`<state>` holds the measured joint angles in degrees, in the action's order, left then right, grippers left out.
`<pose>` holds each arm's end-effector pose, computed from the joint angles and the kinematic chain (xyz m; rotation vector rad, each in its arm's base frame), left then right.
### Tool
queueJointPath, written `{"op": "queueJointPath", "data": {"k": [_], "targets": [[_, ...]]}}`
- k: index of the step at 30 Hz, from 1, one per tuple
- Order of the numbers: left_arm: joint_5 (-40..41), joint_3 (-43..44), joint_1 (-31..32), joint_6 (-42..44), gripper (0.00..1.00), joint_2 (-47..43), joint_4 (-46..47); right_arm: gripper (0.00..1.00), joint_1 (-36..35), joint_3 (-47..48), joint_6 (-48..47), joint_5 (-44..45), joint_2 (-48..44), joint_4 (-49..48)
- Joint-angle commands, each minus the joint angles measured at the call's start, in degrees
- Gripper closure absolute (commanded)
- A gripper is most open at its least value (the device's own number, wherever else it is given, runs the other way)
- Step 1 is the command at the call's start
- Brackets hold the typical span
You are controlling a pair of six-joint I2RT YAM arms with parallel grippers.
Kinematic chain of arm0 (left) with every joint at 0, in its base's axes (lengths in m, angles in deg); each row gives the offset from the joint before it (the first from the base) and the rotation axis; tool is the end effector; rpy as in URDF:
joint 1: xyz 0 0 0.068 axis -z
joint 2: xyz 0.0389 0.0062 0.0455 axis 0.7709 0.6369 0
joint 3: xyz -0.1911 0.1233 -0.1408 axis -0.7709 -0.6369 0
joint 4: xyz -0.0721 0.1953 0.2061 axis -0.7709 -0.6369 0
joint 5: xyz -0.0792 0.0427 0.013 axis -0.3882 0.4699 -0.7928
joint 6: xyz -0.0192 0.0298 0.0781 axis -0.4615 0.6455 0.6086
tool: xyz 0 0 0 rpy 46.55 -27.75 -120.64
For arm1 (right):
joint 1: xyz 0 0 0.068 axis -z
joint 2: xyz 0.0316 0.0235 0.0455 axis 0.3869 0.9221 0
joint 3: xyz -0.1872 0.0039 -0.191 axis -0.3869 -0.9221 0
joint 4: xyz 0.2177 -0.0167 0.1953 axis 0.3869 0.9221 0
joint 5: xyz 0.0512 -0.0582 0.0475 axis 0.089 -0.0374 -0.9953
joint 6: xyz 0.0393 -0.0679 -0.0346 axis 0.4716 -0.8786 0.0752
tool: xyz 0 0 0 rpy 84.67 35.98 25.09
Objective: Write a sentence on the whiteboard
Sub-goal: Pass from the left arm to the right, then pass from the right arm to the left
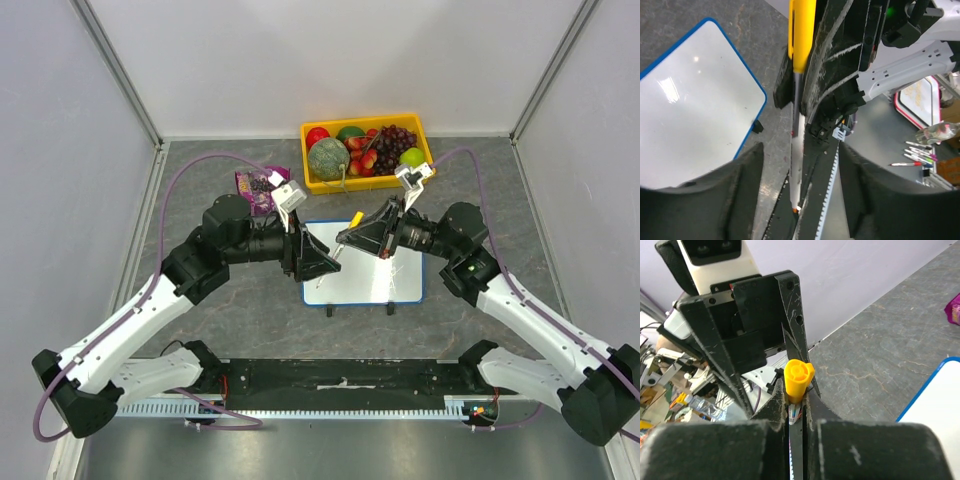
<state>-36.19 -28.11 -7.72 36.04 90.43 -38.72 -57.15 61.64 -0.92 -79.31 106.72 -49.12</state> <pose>0.1842 -0.2260 0.3704 0.8085 1.8179 -1.2719 0.2211 0.2108 0.3484 -0.4638 1.6192 1.6438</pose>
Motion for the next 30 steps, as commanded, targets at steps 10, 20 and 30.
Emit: {"op": "queueJointPath", "data": {"k": [10,20,30], "targets": [[-2.67,-4.87,-0.27,-3.26,0.35,1.30,3.41,1.00,-0.15,0.76,-2.03,9.84,-3.35,4.54],[-0.83,-4.18,-0.27,-2.47,0.98,2.10,2.80,0.94,-0.15,2.07,-4.66,10.63,-3.52,8.66],[0.76,4.17,-0.44,2.80,0.98,1.13,-9.41,0.02,0.55,6.11,-12.14,8.80,-5.72,19.22]]}}
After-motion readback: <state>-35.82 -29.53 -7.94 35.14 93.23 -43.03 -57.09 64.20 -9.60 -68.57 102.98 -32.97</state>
